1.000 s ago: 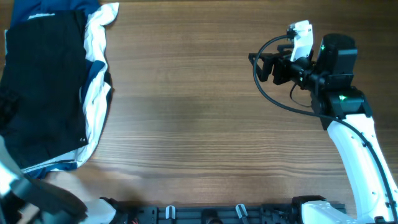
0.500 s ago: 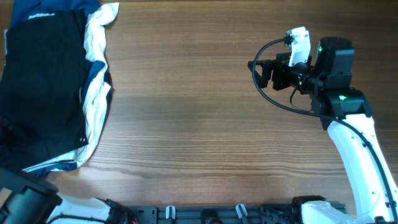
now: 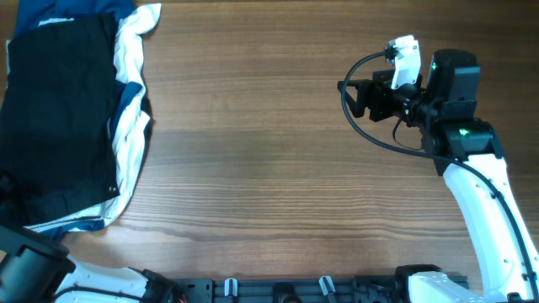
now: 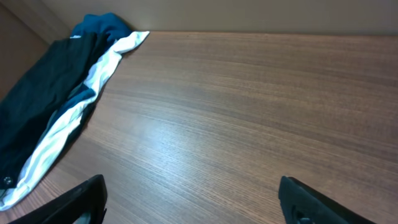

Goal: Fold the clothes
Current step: 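Reach the left gripper into the clothes pile and grasp the black shorts, then pull the black shorts out of the pile to the table center with left gripper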

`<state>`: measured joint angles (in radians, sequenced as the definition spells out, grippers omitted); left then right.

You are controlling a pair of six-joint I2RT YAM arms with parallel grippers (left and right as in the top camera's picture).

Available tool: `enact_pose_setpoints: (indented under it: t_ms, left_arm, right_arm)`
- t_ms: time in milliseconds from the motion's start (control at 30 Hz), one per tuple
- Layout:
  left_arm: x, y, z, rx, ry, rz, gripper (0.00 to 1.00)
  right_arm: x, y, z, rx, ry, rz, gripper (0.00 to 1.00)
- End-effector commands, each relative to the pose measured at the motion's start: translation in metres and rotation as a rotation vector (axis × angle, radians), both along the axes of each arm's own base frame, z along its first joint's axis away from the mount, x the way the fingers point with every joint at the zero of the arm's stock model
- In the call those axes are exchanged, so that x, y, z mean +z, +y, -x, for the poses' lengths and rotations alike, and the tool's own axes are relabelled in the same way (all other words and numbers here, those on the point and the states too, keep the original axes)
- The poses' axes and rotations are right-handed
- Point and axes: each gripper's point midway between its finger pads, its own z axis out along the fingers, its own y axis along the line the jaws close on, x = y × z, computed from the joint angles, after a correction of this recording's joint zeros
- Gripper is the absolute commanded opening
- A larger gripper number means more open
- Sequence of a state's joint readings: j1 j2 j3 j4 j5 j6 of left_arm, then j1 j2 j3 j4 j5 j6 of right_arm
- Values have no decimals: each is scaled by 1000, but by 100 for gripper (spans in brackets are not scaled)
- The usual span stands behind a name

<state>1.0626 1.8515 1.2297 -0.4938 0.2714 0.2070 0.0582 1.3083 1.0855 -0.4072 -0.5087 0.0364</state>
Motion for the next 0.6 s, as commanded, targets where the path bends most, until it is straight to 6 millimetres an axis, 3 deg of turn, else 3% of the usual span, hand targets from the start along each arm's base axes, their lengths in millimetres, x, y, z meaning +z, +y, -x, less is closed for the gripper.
enact_pose_setpoints:
  t_ms: [0, 100, 133, 233, 267, 300, 433, 467, 567]
  left_arm:
    - [23, -18, -27, -7, -149, 92, 4]
    - [54, -43, -54, -68, -238, 103, 4]
    - [79, -67, -75, -161, -329, 122, 4]
    - [122, -123, -110, -301, -437, 158, 4]
    - [139, -170, -127, -413, -447, 168, 4]
    - [150, -230, -143, -555, -441, 196, 4]
    - [154, -350, -162, -836, -425, 261, 4]
    - [155, -395, -164, -949, -427, 276, 4]
    - [160, -490, -166, -1125, -459, 301, 4]
  right_arm:
    - [6, 1, -5, 5, -23, 8, 84]
    - [5, -1, -7, -6, -25, 16, 80]
    - [6, -1, -7, -6, -27, 16, 75]
    - [11, -1, -10, -10, -52, 12, 66]
    - [17, -5, -14, -39, -61, -17, 63]
    - [26, -17, -20, -101, -67, -68, 62]
    - [42, -46, -26, -191, -89, -107, 60]
    - [48, -59, -26, -223, -95, -106, 60]
    - [53, -91, -21, -300, -74, -107, 60]
